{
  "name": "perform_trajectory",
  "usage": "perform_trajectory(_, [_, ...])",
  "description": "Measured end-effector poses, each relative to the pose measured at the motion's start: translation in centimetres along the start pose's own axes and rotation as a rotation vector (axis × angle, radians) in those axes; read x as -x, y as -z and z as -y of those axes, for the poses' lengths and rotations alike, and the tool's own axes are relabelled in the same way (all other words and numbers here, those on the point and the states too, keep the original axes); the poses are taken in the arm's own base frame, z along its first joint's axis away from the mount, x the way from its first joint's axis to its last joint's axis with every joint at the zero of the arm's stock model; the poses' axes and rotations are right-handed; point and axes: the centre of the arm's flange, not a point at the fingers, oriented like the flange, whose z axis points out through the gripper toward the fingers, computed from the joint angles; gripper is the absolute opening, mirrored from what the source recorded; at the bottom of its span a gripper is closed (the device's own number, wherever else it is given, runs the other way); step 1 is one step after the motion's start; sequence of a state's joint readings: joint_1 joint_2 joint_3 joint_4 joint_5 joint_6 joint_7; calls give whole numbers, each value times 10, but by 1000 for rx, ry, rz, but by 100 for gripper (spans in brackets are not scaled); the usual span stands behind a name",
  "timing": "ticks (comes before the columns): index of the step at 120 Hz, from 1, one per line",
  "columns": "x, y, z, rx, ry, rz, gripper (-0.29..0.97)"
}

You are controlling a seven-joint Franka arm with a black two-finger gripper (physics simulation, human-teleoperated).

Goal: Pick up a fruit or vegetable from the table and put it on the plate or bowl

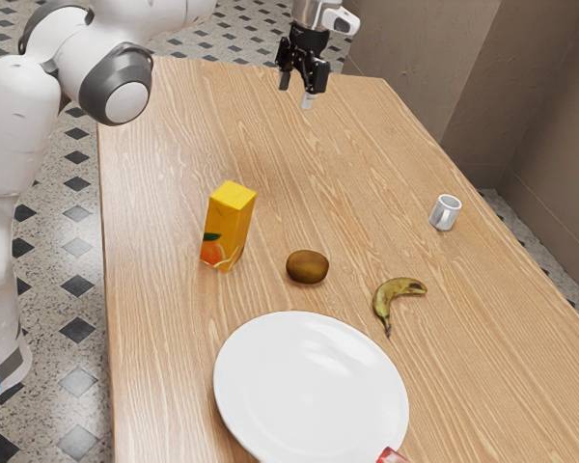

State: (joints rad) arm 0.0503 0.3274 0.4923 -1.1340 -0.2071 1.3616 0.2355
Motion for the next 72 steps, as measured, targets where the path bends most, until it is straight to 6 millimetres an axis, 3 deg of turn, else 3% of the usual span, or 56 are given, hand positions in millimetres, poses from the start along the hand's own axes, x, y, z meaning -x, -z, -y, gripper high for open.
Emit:
perform_trajectory(24, [3, 5, -1, 8, -15, -5, 68])
perform_trajectory(28, [24, 45, -3, 10, -25, -70, 68])
perform_trajectory(37, [116, 169, -4, 14, -28, -298, 68])
perform_trajectory(41, [147, 197, -1, 21, -12, -346, 68])
perform_trajectory(45, [165, 208, 6, 28, 20, -359, 68])
perform_trajectory(50, [173, 209, 22, 29, 79, -348, 68])
perform_trajectory(57, [154, 184, 57, 19, 193, -285, 68])
perform_trajectory(61, [138, 167, 64, 19, 225, -247, 68])
perform_trajectory(65, [114, 149, 46, 20, 206, -210, 68])
perform_trajectory(72, [69, 104, -5, 22, 138, -120, 68])
